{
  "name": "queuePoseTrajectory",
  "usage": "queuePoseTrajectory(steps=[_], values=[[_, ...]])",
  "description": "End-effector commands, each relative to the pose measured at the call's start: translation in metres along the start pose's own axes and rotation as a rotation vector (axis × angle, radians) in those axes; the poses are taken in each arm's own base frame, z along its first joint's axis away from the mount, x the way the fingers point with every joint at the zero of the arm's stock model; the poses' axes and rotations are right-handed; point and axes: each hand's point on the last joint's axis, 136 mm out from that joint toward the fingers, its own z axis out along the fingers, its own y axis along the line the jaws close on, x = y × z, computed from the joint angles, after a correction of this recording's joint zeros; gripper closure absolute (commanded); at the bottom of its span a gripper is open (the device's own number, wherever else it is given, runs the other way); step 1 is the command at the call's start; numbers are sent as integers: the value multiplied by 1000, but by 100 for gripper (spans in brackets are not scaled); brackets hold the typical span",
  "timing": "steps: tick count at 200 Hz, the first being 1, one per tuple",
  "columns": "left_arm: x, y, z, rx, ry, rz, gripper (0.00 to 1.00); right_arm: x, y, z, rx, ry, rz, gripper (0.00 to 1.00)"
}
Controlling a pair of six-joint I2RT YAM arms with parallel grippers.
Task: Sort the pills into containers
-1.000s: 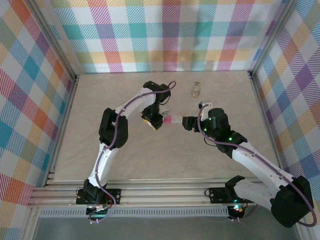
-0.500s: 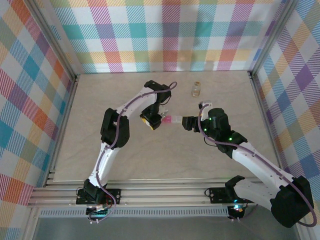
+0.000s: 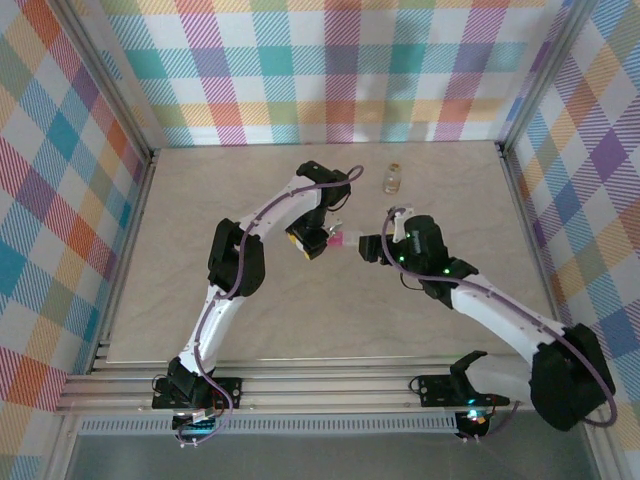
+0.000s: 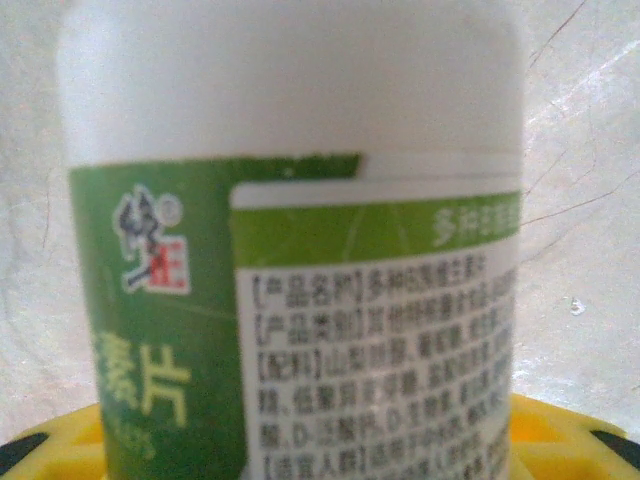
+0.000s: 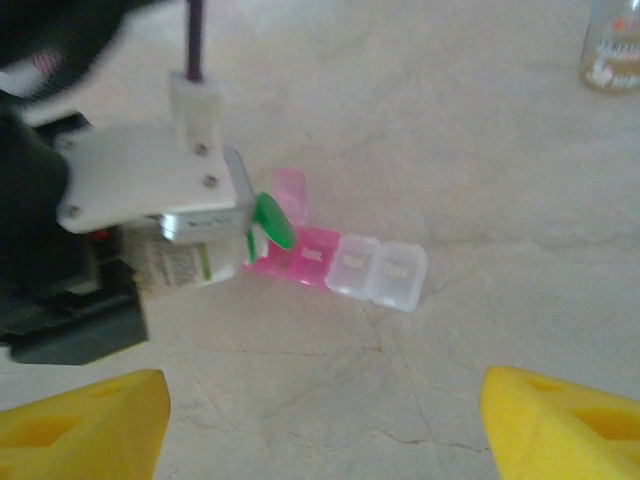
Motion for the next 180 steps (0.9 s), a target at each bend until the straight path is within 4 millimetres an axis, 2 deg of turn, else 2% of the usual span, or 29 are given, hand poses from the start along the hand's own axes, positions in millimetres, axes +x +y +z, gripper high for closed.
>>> queuePoseTrajectory(steps=[1,32,52,80,96,108,123,139,180], values=[[0,-8,-12,33,-25,27,100,-5,1,16,-27,12,-15,23],[-6,-13,-20,79,-112,34,100,-2,2,32,-71,65,-35,28],[-11,-12,-22,114,-163,22,100,-13,-4,37,-97,40,-52,29],[-16,-7,-21,117,-205,19,100,-27,-1,44,-169,-22,-332,28],[-17,-6,-23,127,-232,16,100,-25,11,47,-280,-20,-612,25],[-15,-5,-22,131,-241,15,100,-19,13,50,-367,12,-750,25],[-13,-5,-20,144,-253,14,100,-12,11,55,-472,48,-822,27],[-10,-5,-19,158,-292,8,100,-15,10,64,-518,39,-876,28],[-21,1,-24,165,-474,-60,100,-15,-3,84,-525,84,-961,28]])
